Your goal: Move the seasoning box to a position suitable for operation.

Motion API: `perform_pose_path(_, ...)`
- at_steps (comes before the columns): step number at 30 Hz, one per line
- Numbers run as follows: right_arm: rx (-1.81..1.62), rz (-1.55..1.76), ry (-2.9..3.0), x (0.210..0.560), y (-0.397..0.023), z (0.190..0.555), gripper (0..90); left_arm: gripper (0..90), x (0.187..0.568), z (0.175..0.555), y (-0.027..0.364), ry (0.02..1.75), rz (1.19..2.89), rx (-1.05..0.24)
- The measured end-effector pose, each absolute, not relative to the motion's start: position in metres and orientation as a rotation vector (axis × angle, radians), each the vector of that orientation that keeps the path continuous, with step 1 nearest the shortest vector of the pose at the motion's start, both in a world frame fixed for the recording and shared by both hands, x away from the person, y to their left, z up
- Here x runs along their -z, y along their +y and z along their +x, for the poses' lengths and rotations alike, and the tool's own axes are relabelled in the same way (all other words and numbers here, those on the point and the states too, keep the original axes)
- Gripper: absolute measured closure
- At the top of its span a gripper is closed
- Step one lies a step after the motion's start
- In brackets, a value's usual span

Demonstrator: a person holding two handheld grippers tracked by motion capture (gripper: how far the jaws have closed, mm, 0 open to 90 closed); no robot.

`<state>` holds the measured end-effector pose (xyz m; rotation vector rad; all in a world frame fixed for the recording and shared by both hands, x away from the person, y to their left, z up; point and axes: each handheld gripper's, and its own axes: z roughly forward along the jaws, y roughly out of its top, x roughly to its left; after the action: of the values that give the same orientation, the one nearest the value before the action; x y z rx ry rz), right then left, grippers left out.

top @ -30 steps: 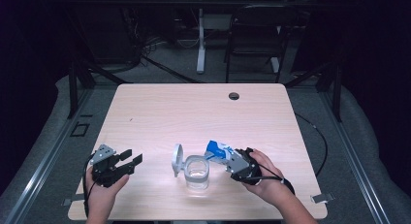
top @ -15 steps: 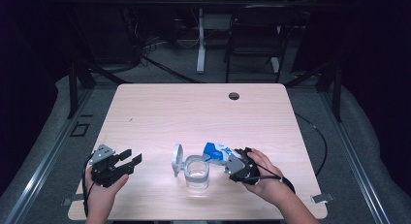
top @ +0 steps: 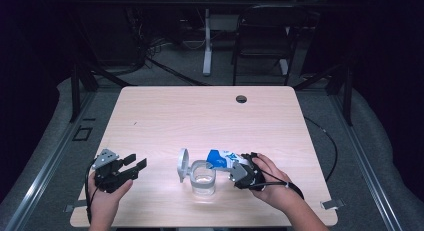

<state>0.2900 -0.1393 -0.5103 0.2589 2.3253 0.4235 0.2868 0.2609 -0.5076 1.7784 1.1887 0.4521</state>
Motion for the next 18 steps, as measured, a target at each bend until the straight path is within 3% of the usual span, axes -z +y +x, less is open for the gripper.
perform_pose_path(18,-0.268,0.14,2.313,0.5023,-0.1333,0.2972,46.6,50.0,0.5074,0.2884,0.269,1.208,1.751,-0.453)
